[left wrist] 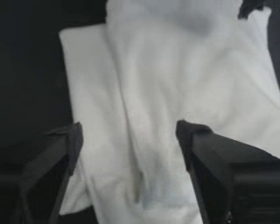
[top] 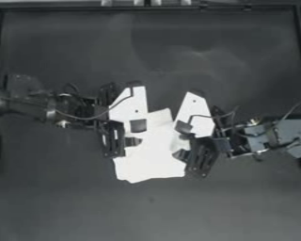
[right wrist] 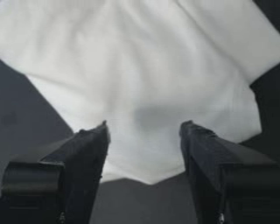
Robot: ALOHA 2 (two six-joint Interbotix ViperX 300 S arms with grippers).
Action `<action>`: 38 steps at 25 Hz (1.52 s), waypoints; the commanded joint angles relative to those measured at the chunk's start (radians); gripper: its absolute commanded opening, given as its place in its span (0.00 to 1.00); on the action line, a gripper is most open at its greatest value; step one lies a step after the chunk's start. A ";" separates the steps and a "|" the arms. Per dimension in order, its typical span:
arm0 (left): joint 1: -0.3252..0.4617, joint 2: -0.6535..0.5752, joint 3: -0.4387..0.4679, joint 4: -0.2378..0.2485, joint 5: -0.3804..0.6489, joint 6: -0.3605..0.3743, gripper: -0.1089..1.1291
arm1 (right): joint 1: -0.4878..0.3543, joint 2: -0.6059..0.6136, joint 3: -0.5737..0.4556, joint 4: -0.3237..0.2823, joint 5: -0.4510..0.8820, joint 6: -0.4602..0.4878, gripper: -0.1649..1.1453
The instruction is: Fold shirt
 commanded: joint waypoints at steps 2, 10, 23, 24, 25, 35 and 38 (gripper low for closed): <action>-0.029 -0.091 0.041 0.002 -0.112 -0.008 0.86 | -0.020 -0.072 0.011 -0.046 -0.032 0.020 0.77; -0.054 -0.149 0.169 -0.026 -0.299 -0.026 0.86 | -0.092 -0.141 0.087 -0.094 -0.258 0.018 0.77; -0.014 -0.067 0.302 -0.009 -0.578 -0.008 0.84 | -0.109 -0.080 0.149 -0.218 -0.492 0.012 0.77; -0.009 -0.052 0.302 -0.011 -0.589 0.003 0.83 | -0.109 -0.072 0.149 -0.215 -0.499 0.012 0.77; -0.003 -0.037 0.302 -0.011 -0.595 0.009 0.83 | -0.109 -0.063 0.147 -0.215 -0.502 0.012 0.77; 0.041 0.026 0.344 -0.017 -0.632 0.014 0.80 | -0.103 0.015 0.163 -0.184 -0.565 0.017 0.77; 0.041 0.043 0.351 -0.018 -0.646 0.011 0.80 | -0.103 0.054 0.167 -0.169 -0.597 0.015 0.77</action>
